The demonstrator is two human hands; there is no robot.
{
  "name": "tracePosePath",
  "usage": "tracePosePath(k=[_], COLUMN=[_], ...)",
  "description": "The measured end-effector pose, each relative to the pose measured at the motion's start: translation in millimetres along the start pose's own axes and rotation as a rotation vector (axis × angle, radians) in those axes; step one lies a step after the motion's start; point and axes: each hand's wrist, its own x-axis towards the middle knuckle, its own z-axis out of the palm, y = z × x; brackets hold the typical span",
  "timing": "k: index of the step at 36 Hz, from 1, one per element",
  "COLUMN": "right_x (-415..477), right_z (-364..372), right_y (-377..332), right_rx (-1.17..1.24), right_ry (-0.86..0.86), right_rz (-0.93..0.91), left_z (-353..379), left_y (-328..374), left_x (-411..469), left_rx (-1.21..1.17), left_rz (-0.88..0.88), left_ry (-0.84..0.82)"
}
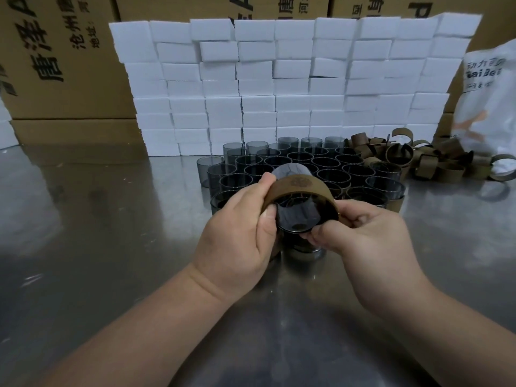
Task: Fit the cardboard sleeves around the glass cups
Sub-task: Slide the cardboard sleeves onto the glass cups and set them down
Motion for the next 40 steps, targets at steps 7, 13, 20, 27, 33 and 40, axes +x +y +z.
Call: tracePosePath(k=[7, 13, 20, 27, 33, 40], right_x=[1.1, 0.5, 0.7, 0.0, -0.3, -1.3], right_z=[-0.4, 0.4, 1.4, 1.9, 2.8, 3.8], right_y=[1.4, -1.1, -1.7, -1.0, 1.1, 2.3], right_rx=[0.034, 0.057, 0.091, 0.095, 0.09, 0.118], right_ry=[0.008, 0.018, 0.015, 0.016, 0.017, -0.02], right_rz=[0.012, 0.031, 0.048, 0.042, 0.028, 0.02], left_z=[1.2, 1.7, 2.7, 3.6, 2.2, 4.8], left_y=[0.2, 1.0, 0.0, 0.2, 0.5, -7.7], left_x=[-0.1, 0.2, 0.4, 0.9, 2.6, -0.4], left_rx=[-0.003, -0.004, -0.004, -0.006, -0.013, -0.084], left_rz=[-0.011, -0.007, 0.011, -0.001, 0.015, 0.051], left_ry=[0.036, 0.075, 0.111, 0.141, 0.165, 0.156])
